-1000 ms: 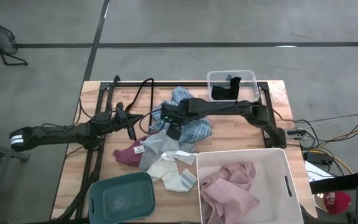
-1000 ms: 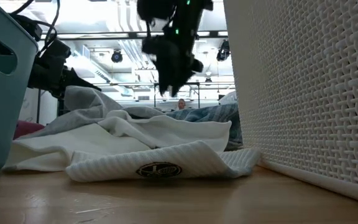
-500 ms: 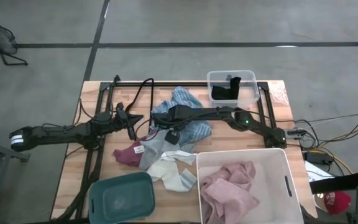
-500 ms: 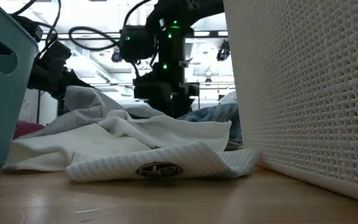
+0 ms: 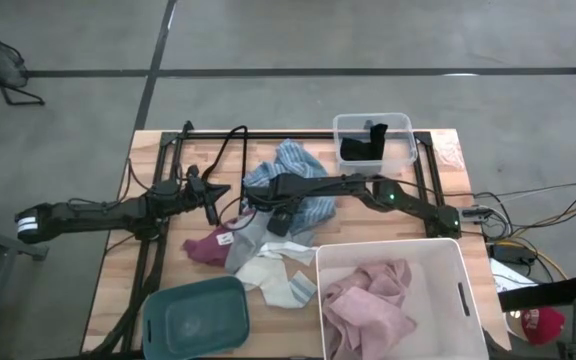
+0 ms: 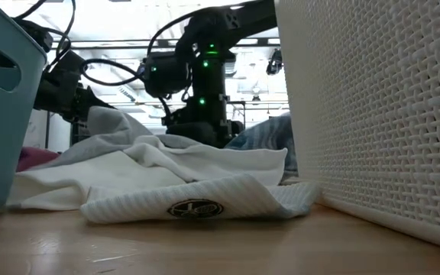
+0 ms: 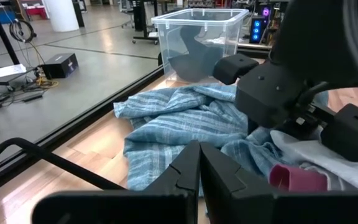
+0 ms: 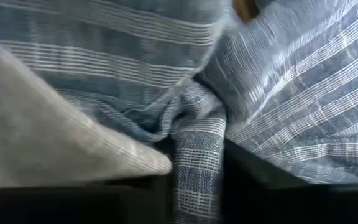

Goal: Pick & Place Cloths
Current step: Put the blue shirt into the white bin

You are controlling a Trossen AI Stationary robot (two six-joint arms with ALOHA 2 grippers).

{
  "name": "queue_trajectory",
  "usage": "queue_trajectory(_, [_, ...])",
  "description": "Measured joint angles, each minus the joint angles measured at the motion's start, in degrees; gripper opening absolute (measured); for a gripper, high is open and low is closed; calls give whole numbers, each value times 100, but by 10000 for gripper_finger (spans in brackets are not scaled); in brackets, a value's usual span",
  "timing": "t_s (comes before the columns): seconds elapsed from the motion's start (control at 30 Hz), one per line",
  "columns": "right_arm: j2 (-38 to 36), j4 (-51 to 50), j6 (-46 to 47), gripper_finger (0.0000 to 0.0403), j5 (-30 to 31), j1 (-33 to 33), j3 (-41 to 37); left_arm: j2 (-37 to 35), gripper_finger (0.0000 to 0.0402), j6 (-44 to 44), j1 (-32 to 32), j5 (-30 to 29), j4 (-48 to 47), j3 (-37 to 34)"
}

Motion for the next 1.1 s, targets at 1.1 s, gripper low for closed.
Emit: queue_trajectory(1.1, [-4364, 359, 120, 11, 3205, 1710, -24, 0, 14, 1, 0, 0, -9, 0])
